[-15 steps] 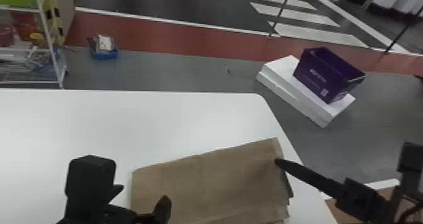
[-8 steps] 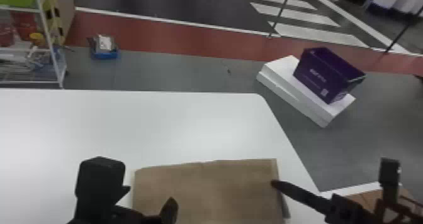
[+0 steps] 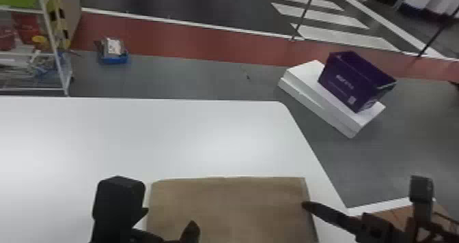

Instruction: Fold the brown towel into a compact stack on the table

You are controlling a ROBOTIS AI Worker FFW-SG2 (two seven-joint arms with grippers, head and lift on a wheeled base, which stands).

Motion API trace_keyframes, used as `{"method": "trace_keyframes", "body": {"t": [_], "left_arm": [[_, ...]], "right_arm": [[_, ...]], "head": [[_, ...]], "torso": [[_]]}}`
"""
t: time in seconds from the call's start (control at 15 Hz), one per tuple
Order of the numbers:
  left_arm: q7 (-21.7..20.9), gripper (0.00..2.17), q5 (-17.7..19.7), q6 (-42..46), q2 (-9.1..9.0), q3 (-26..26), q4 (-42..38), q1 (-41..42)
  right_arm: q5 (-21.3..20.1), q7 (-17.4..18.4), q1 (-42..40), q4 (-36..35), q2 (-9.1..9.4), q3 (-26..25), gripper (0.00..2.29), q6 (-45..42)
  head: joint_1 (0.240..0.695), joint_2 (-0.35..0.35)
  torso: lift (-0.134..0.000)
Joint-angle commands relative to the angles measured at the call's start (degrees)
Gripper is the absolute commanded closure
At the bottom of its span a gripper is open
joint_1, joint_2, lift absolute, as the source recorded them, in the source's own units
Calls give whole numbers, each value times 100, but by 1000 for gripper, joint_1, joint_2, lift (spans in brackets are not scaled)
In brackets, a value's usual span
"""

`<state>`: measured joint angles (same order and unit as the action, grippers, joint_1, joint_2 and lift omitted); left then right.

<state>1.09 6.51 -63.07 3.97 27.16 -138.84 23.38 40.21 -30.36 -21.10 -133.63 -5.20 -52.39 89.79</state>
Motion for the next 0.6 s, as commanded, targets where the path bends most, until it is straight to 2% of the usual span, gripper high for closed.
{"method": "trace_keyframes", "body": {"t": [0.0,0.2,0.27,0.33,0.47,0.53], "left_arm": [[14,87,-18,1,-10,52,41,0],[50,87,-62,1,-2,96,50,0],[58,87,-62,1,7,96,50,0],[67,87,-89,1,7,96,33,0],[102,87,-185,-17,25,96,-11,0],[111,87,-185,-34,16,96,-11,0]], "right_arm": [[-312,-66,238,285,-148,106,1244,29],[-769,-75,369,425,-201,414,1247,29],[-752,-75,378,461,-218,414,1305,29],[-558,-154,378,452,-218,317,1450,29],[57,-181,273,311,-183,115,1494,29],[118,-181,194,56,-104,1,1501,29]], "head": [[695,-350],[695,-350],[695,-350],[695,-350],[695,-350],[695,-350]], "torso": [[-124],[-124],[-124],[-124],[-124],[-124]]}}
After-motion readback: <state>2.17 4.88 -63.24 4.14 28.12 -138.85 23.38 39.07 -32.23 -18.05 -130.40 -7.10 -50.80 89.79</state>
